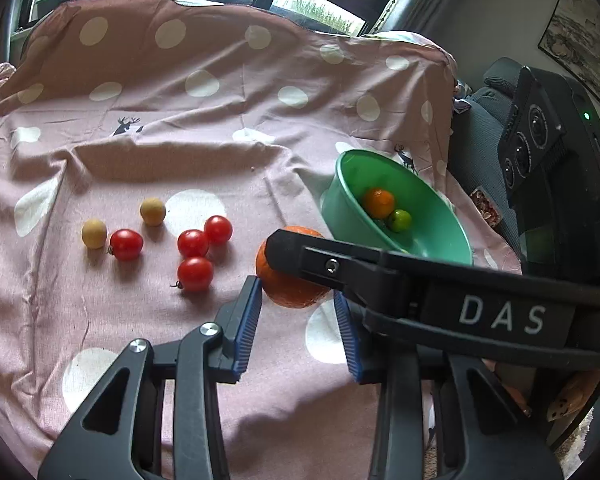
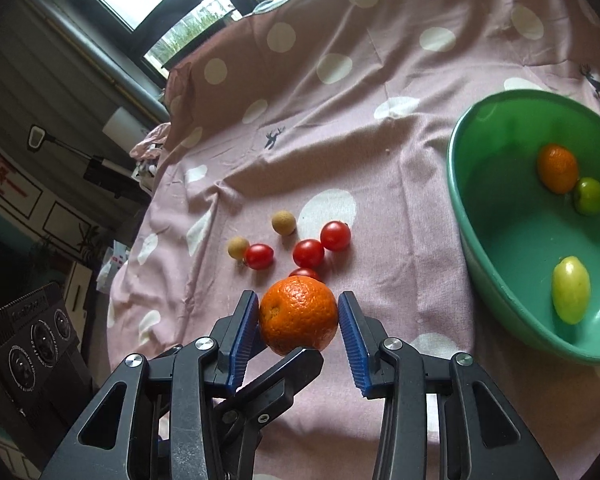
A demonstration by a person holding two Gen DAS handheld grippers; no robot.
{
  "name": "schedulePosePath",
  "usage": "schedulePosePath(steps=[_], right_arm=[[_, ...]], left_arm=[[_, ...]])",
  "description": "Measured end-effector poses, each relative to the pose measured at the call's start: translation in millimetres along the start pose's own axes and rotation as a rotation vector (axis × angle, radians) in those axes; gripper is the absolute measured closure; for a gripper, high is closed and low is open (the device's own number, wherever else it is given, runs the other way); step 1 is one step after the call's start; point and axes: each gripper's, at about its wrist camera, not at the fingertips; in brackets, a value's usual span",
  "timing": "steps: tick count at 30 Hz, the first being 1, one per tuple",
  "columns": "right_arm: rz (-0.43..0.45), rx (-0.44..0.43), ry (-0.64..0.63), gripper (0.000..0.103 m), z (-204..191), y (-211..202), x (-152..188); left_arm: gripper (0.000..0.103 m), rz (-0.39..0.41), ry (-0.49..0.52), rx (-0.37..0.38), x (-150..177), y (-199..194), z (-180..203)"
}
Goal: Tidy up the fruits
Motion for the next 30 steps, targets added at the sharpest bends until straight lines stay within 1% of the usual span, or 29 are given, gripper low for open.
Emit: schedulePosePath(steps=[4,7,10,17,25,30], right_arm=[[0.056,-0.006,0.015,0.060,7.6,-17.2,-5.0],[0.079,-0.023,0.040,0.060,16.4,-26.7,-8.0],[0.091,-0.034,0.062,0.060,24.5,-32.9,-10.1],[0.143,-0.023,0.102,0.060,40.9,-48.9,-12.8],[0.185,0.010,0.146,0.060,63.9,-61.9,-15.3],[0.202,0.021,0.181,0.059,81.1,-68.1,-16.1]], left_arm=[[0.066,0.013,0.053,-0.004,-7.9,0.7,18.7],[0.066,0.015,0.087,-0.003,-11.5,2.9,28.8],[0.066,0.015,0.097,0.001,-14.9,6.6,36.5],[0.066,0.020,0.137,0.027,-23.8,17.9,56.3],[0.066,0.011,0.134,0.087,-33.9,36.0,71.7],[0.066,-0.004,0.158,0.101,-37.4,49.7,85.2]])
Point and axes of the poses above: each gripper's, at about its wrist camera, not at the fingertips, and y roughly the way its jaws point, z to its right, x to its underside, and after that the axes turned 13 degrees about x, right-handed
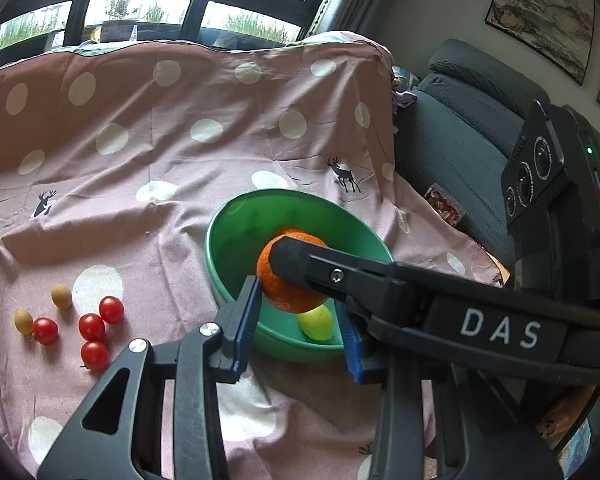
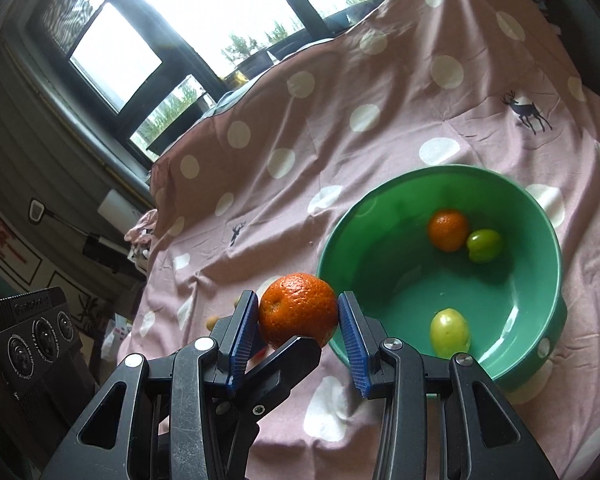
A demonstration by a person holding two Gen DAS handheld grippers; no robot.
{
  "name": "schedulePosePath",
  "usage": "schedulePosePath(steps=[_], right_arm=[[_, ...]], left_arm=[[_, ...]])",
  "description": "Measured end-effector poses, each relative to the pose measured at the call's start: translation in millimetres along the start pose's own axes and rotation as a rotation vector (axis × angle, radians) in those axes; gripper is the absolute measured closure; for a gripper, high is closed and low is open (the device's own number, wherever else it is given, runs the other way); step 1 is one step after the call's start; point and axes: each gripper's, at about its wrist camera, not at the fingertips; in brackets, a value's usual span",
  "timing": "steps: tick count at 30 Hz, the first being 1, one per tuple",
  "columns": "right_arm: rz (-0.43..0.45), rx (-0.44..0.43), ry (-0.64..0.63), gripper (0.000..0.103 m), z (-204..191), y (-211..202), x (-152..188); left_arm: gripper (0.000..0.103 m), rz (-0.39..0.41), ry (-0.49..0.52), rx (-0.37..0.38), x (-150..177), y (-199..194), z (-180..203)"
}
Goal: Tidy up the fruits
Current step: 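Carry the orange with the right gripper over the green bowl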
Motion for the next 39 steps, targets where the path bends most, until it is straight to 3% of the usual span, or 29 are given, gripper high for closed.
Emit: schedulePosePath(steps=[19,39], right_arm=[[0.014,0.080,0.145,0.059,65.5,-7.7,-10.7],[-0.025,0.201,0.205,0.059,90.3,2.5,-12.1]], left_arm=[[0.066,-0.065,0.034,0.102,-8.4,60.3,24.9],[0.067,-0.117,-0.006,0.136,-2.4,93.6,25.5]])
Point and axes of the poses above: each gripper's, at about its wrist camera, not at the fingertips, and y roughly the way its jaws point, z to its right, x to its underside, and after that the axes turned 13 degrees about x, right-handed
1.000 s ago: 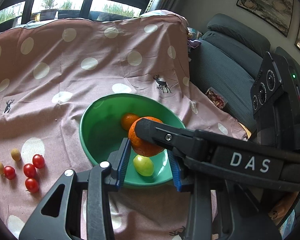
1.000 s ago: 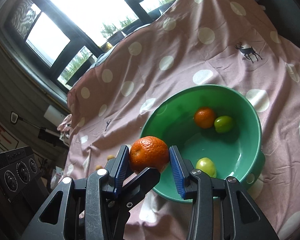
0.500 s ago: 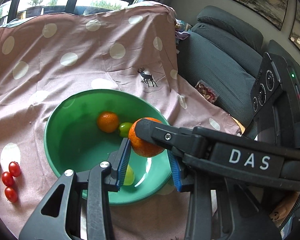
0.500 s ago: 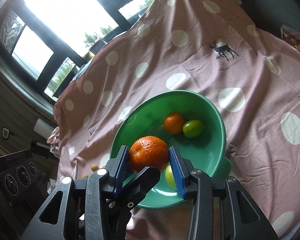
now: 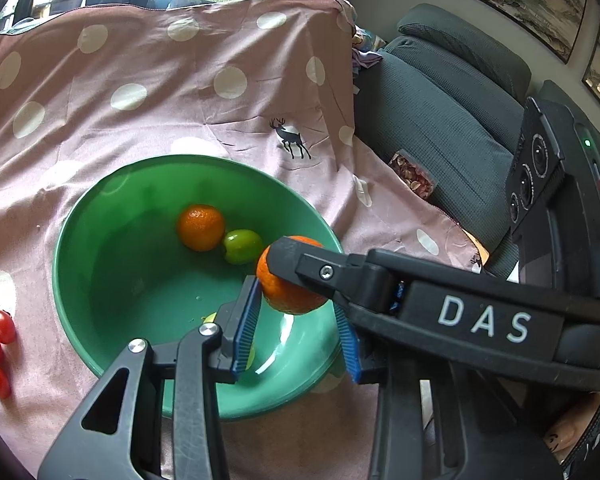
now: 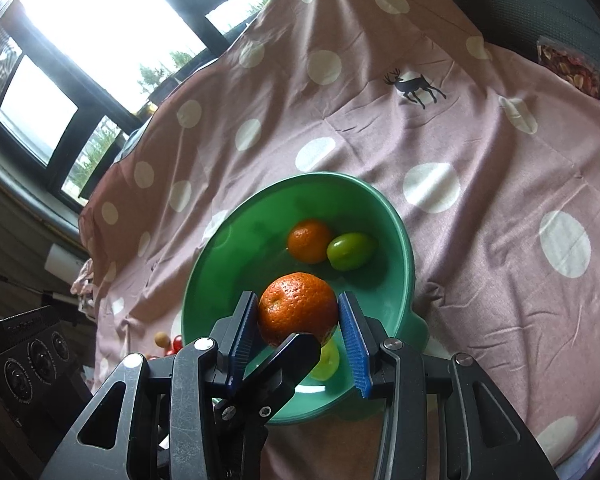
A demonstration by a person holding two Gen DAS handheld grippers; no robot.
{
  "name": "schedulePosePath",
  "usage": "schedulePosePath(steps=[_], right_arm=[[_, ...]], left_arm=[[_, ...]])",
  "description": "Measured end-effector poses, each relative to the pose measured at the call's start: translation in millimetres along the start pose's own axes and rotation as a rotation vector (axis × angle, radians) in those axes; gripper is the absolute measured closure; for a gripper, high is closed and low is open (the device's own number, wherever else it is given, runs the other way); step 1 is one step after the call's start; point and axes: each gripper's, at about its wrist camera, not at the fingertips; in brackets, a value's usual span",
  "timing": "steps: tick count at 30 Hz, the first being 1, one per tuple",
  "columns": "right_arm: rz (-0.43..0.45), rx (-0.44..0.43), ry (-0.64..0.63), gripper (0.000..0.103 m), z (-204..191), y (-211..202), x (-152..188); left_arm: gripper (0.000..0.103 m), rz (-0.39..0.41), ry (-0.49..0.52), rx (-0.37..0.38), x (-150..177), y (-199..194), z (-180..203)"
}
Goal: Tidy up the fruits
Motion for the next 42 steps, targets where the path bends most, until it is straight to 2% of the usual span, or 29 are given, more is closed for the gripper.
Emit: schedulePosePath(steps=[7,11,17,21,24,32,36,38,42], right_arm=[[-0.002,0.028,0.015,0.059,2.2,2.6,-0.4],[0.037,0.046,0.011,0.058,1.4,-3.8,-1.4],[0.078,0.040,0.010,0.053,-1.9,-10.6,-1.3],[0.106,0.036,-0.001,0.048,-8.7,-15.1,-0.1],[0.123,0.033,-0.022,0.047,-17.2,-19.2,2.0],[0.190,0.066,-0.112,0.045,-51.1,-28.3,13.4],[0.217,0.098,-0.200,0.041,-72.8,-23.3,23.0],[0.219,0.127,-0.241,0.041,-84.2,-18.5,28.9],[0.205,0.114,-0.302,0.041,-104.0,-10.7,38.9]], left_arm=[[0.065,0.021,-0.013,0.003,1.9,-5.4,-1.2],[0.052,0.044,-0.012,-0.003,1.9,-18.2,-0.9],[0.042,0.103,-0.028,-0.060,6.0,-52.2,-9.2],[0.039,0.148,-0.034,-0.137,11.7,-86.6,-20.4],[0.036,0.185,-0.048,-0.230,16.5,-116.9,-32.3],[0.031,0.272,-0.148,-0.463,33.2,-208.1,-78.0],[0.031,0.286,-0.205,-0.578,41.4,-237.4,-112.6],[0.032,0.294,-0.228,-0.586,46.3,-246.1,-128.9],[0.033,0.320,-0.340,-0.534,51.8,-256.2,-162.2]])
Point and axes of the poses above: each gripper's, at about its wrist camera, not at the fingertips, and y roughly the way its jaws point, z to its right, x to its underside, and after that the axes turned 13 degrees about x, right-handed
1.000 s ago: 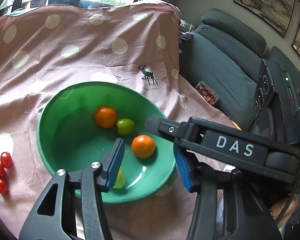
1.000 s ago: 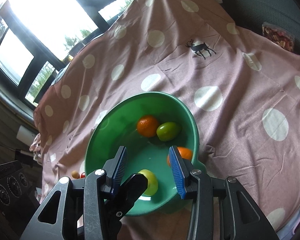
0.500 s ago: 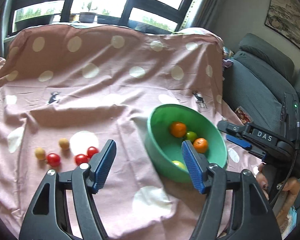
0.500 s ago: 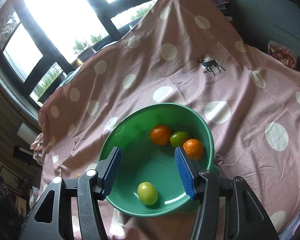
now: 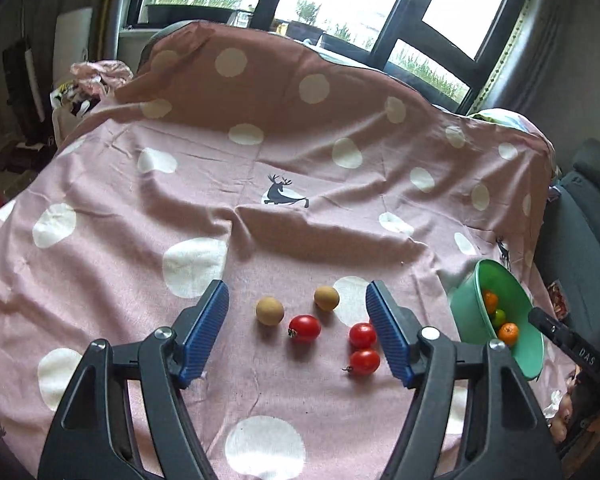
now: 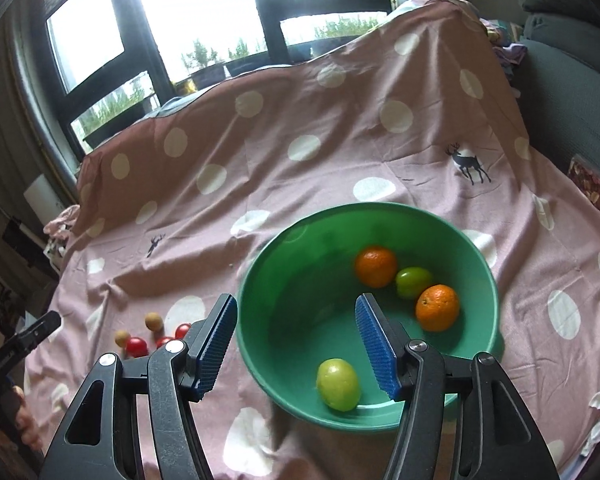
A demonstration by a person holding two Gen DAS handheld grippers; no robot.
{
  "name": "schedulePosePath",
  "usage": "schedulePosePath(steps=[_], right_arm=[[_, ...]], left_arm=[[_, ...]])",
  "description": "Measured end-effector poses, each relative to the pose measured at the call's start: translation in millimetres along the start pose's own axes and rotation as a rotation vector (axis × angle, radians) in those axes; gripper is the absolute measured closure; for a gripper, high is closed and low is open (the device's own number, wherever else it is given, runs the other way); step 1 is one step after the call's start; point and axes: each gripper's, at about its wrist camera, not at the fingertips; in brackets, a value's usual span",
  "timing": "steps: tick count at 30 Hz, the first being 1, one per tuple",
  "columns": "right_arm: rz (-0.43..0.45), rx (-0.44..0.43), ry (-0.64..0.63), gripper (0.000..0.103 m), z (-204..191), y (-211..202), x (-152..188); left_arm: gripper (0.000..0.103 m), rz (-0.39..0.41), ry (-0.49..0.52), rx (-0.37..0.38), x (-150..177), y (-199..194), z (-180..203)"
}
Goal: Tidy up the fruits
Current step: 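Move the right gripper to the small yellow fruit on the cloth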
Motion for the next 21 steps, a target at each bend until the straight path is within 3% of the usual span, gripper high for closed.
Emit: schedulePosePath(steps=[4,13,17,21], right_arm=[[-0.029,-0.050,-0.054,0.041,-29.9,5.5,0.5],[-0.221,-0.209,-0.173,0.043,-132.7,55.9,-9.9],[-0.343,-0.252,-0.193,0.061,-170.2,91.5,-6.7],[-0.398,-0.211,-0.226,0.062,-188.5,115.1,2.7]], left_arm=[[0.037,0.010,-0.010,-0.020,-6.6,8.7,-11.8],[0.066,-0.074,-0.021,0.015,-7.0,37.6,-24.0],[0.071,-0.123,-0.014,-0.003,-4.0,57.6,-25.6],[0.075,-0.168,-0.060,-0.012,-0.6,72.0,-35.3]])
Point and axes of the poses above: each gripper's, at about its wrist camera, not at the fingertips, and y roughly the way its jaws point, z to its right, x to its underside, and after that the axes turned 13 degrees about x, right-handed
